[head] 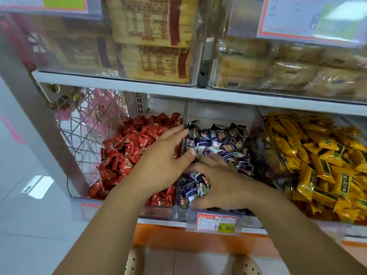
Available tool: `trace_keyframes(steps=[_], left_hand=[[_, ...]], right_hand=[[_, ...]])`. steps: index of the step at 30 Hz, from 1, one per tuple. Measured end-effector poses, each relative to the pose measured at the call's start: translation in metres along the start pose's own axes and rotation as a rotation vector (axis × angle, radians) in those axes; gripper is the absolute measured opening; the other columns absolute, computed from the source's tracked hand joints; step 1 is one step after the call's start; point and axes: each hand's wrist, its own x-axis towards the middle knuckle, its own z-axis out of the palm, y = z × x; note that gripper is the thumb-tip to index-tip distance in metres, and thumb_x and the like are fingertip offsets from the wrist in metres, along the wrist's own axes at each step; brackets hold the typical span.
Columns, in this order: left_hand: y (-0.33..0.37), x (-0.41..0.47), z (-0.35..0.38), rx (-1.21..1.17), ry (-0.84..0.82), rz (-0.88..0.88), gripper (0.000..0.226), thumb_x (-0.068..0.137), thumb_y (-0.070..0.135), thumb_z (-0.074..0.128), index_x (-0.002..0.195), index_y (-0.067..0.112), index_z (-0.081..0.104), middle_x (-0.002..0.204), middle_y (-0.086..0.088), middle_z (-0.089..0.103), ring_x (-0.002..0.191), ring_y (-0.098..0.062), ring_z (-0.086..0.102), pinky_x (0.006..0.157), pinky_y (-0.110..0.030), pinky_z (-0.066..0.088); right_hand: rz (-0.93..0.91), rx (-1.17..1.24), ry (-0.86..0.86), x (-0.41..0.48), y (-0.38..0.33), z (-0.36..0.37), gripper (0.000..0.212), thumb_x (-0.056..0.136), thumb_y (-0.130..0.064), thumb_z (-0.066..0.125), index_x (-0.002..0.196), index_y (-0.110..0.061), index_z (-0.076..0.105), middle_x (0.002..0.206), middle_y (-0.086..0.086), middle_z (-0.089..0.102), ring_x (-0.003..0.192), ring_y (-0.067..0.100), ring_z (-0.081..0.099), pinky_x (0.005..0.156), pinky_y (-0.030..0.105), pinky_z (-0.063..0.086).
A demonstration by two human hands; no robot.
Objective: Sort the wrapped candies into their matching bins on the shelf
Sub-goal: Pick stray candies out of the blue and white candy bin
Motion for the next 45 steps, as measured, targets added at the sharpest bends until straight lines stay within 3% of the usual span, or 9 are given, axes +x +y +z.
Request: trace_keyframes(steps=[3, 10, 13, 17, 25, 32, 36, 41, 45], left_hand=[[-0.006, -0.002, 0.004, 0.021, -0.031, 0.006, 0.061, 0.095, 0.03, 0.053, 0.149, 0.029, 0.027, 0.155, 0.022, 0.014, 0.13, 0.016, 0.011, 0.091, 0.011, 0.0], [-0.008, -0.002, 0.002, -0.005, -0.056, 0.017, 0.062, 0.094, 0.031, 0.055, 0.149, 0.034, 0.027, 0.153, 0.027, 0.012, 0.125, 0.023, 0.007, 0.084, 0.014, 0.0], [-0.009, -0.001, -0.003, -0.02, -0.069, 0.012, 0.06, 0.093, 0.037, 0.055, 0.147, 0.037, 0.029, 0.152, 0.03, 0.014, 0.128, 0.022, 0.009, 0.085, 0.013, 0.001], [-0.009, -0.002, -0.007, -0.03, -0.083, 0.022, 0.06, 0.092, 0.04, 0.055, 0.146, 0.039, 0.03, 0.151, 0.032, 0.015, 0.13, 0.021, 0.009, 0.086, 0.012, 0.001], [-0.009, -0.004, -0.005, -0.015, -0.039, 0.029, 0.057, 0.092, 0.033, 0.057, 0.145, 0.035, 0.036, 0.151, 0.027, 0.022, 0.131, 0.018, 0.015, 0.09, 0.011, 0.003], [-0.009, -0.004, -0.005, -0.026, -0.036, 0.025, 0.055, 0.093, 0.029, 0.057, 0.144, 0.032, 0.038, 0.152, 0.025, 0.023, 0.129, 0.018, 0.016, 0.09, 0.011, 0.005], [-0.008, -0.003, -0.007, -0.03, -0.046, 0.04, 0.055, 0.092, 0.031, 0.058, 0.143, 0.032, 0.04, 0.152, 0.023, 0.024, 0.131, 0.016, 0.017, 0.099, 0.002, 0.011], [-0.004, -0.004, -0.008, 0.047, 0.009, 0.066, 0.05, 0.089, 0.037, 0.06, 0.137, 0.038, 0.047, 0.148, 0.024, 0.031, 0.136, 0.005, 0.021, 0.107, -0.015, 0.013], [0.009, -0.004, -0.001, 0.127, 0.095, 0.169, 0.043, 0.082, 0.038, 0.069, 0.123, 0.038, 0.059, 0.129, 0.022, 0.052, 0.124, -0.001, 0.031, 0.1, -0.006, 0.013]], right_hand=[[0.041, -0.183, 0.193, 0.015, 0.016, 0.016, 0.071, 0.079, -0.061, 0.062, 0.14, -0.052, 0.026, 0.159, -0.013, -0.008, 0.145, 0.025, -0.017, 0.114, 0.059, -0.008], [0.331, -0.045, 0.464, 0.027, 0.045, -0.025, 0.069, 0.082, -0.057, 0.063, 0.143, -0.039, 0.036, 0.158, 0.006, 0.017, 0.143, 0.035, 0.014, 0.114, 0.048, 0.022], [0.209, -0.064, 0.554, 0.01, 0.034, -0.038, 0.046, 0.084, -0.04, 0.068, 0.128, -0.031, 0.057, 0.142, 0.003, 0.046, 0.13, 0.025, 0.04, 0.105, 0.038, 0.038], [-0.047, 0.051, 0.138, -0.002, 0.006, -0.016, 0.022, 0.089, -0.02, 0.066, 0.11, -0.024, 0.07, 0.114, -0.005, 0.067, 0.098, 0.007, 0.06, 0.079, 0.012, 0.043], [-0.022, -0.337, 0.012, 0.024, -0.001, 0.02, 0.067, 0.087, -0.04, 0.061, 0.145, -0.024, 0.033, 0.135, 0.003, 0.04, 0.124, 0.024, 0.029, 0.102, 0.037, 0.032], [-0.029, -0.026, 0.101, 0.035, -0.002, 0.024, 0.055, 0.085, -0.03, 0.066, 0.136, -0.018, 0.05, 0.123, 0.002, 0.047, 0.112, 0.021, 0.047, 0.08, 0.022, 0.034], [0.01, 0.198, 0.153, 0.03, -0.002, 0.013, 0.038, 0.089, -0.02, 0.066, 0.124, -0.008, 0.058, 0.084, 0.003, 0.06, 0.062, 0.011, 0.051, 0.05, 0.013, 0.036], [0.106, 0.739, 0.302, 0.005, 0.013, -0.016, 0.009, 0.089, -0.016, 0.066, 0.098, -0.015, 0.065, 0.082, 0.003, 0.07, 0.067, 0.011, 0.062, 0.06, 0.024, 0.052], [0.119, 1.081, 0.331, -0.014, 0.017, -0.02, 0.01, 0.091, -0.009, 0.061, 0.098, -0.007, 0.068, 0.087, 0.012, 0.072, 0.071, 0.018, 0.064, 0.056, 0.022, 0.053]])
